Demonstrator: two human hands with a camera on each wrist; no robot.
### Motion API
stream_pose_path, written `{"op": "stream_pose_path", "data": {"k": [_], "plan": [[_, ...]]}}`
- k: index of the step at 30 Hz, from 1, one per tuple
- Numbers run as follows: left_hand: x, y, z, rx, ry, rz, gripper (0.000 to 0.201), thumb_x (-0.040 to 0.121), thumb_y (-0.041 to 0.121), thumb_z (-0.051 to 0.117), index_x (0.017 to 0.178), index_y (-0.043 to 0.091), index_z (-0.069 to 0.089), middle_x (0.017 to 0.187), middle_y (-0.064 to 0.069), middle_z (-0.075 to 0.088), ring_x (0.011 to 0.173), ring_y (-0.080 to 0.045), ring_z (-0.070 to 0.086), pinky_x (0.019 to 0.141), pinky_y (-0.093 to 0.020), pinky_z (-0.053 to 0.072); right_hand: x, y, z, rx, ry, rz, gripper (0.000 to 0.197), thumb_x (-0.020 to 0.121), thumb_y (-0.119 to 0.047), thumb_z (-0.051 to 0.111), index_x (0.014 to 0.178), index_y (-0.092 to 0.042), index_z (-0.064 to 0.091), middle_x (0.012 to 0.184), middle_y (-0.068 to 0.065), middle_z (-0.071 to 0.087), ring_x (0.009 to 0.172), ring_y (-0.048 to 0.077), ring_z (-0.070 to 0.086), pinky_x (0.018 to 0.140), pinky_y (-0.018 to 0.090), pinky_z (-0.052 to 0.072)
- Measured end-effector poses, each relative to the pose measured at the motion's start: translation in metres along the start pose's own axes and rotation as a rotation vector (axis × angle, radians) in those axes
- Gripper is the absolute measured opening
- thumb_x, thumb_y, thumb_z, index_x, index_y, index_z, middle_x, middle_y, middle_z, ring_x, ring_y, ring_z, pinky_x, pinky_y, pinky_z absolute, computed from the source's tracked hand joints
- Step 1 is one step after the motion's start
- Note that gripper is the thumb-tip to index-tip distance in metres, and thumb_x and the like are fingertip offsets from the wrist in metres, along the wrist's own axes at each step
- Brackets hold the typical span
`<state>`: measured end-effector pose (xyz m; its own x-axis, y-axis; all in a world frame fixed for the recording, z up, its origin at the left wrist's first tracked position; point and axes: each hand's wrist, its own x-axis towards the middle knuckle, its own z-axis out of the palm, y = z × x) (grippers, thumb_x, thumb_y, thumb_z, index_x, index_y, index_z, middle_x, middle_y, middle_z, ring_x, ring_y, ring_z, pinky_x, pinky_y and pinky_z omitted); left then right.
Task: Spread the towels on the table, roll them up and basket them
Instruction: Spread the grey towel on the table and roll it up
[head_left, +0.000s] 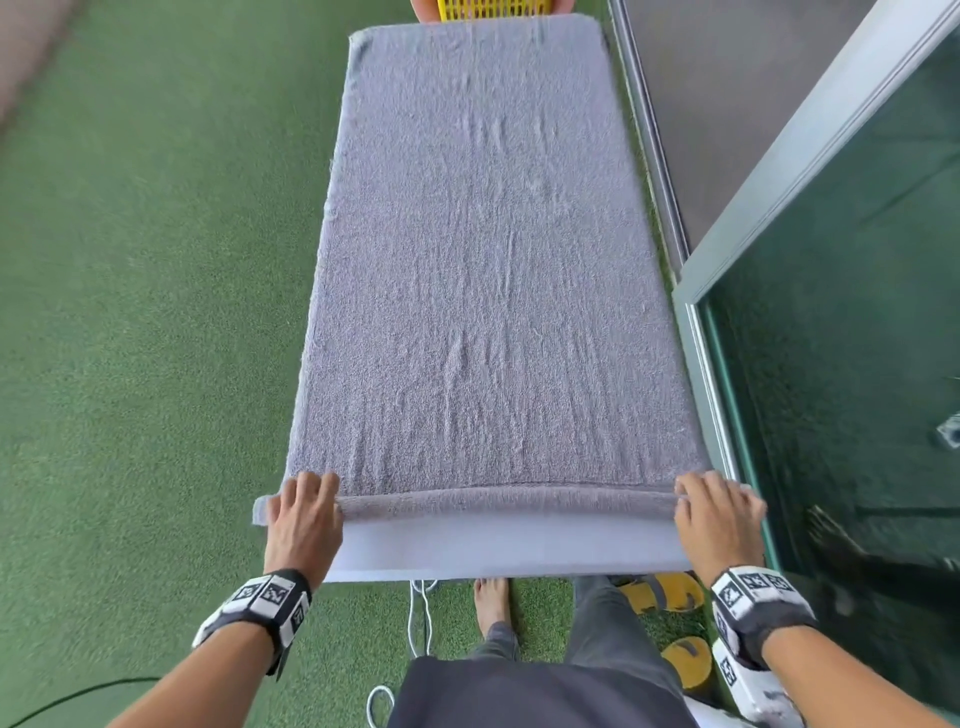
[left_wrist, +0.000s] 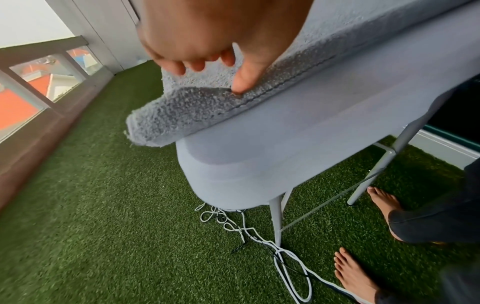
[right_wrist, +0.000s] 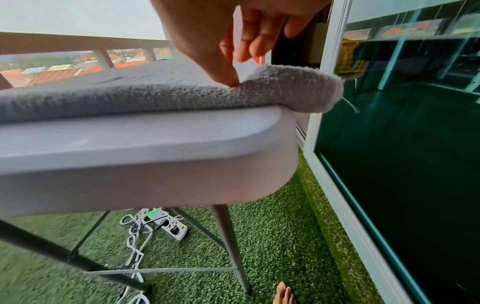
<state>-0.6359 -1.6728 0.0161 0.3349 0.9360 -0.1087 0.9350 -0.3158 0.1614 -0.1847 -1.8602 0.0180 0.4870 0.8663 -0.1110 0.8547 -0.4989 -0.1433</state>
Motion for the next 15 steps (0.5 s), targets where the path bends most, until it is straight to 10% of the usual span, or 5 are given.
{"op": "stream_pose_path", "data": {"k": [4, 10, 15], "plan": [[-0.008, 0.007, 0.009, -0.093, 0.029, 0.123, 0.048, 0.051, -0.019, 0.062, 0.091, 0.007, 0.05, 0.081, -0.002, 0.045, 0.072, -0.014, 0.033, 0.061, -0.031, 0.042, -0.009, -0.004, 0.006, 0.062, -0.113, -0.149, 0.034, 0.065, 0.001, 0.071, 0.084, -0.02, 0.053, 0.084, -0.005, 0.048, 0.077, 0.017, 0.051, 0.073, 0.036, 0.049], [-0.008, -0.005, 0.014, -0.168, 0.029, 0.099, 0.044, 0.061, -0.022, 0.067, 0.096, 0.005, 0.063, 0.088, -0.007, 0.065, 0.079, -0.023, 0.054, 0.069, -0.041, 0.054, -0.007, 0.001, 0.005, 0.13, -0.113, -0.05, 0.034, 0.076, 0.002, 0.067, 0.107, -0.011, 0.068, 0.11, 0.001, 0.064, 0.104, 0.023, 0.059, 0.092, 0.04, 0.049], [-0.002, -0.002, -0.001, -0.085, -0.07, 0.093, 0.014, 0.083, 0.009, 0.053, 0.077, 0.019, 0.061, 0.068, 0.006, 0.064, 0.057, -0.012, 0.054, 0.068, -0.032, 0.042, -0.001, 0.003, -0.001, -0.012, -0.081, -0.067, 0.012, 0.073, -0.014, 0.065, 0.074, -0.026, 0.068, 0.074, -0.009, 0.067, 0.071, 0.016, 0.055, 0.078, 0.039, 0.039]]}}
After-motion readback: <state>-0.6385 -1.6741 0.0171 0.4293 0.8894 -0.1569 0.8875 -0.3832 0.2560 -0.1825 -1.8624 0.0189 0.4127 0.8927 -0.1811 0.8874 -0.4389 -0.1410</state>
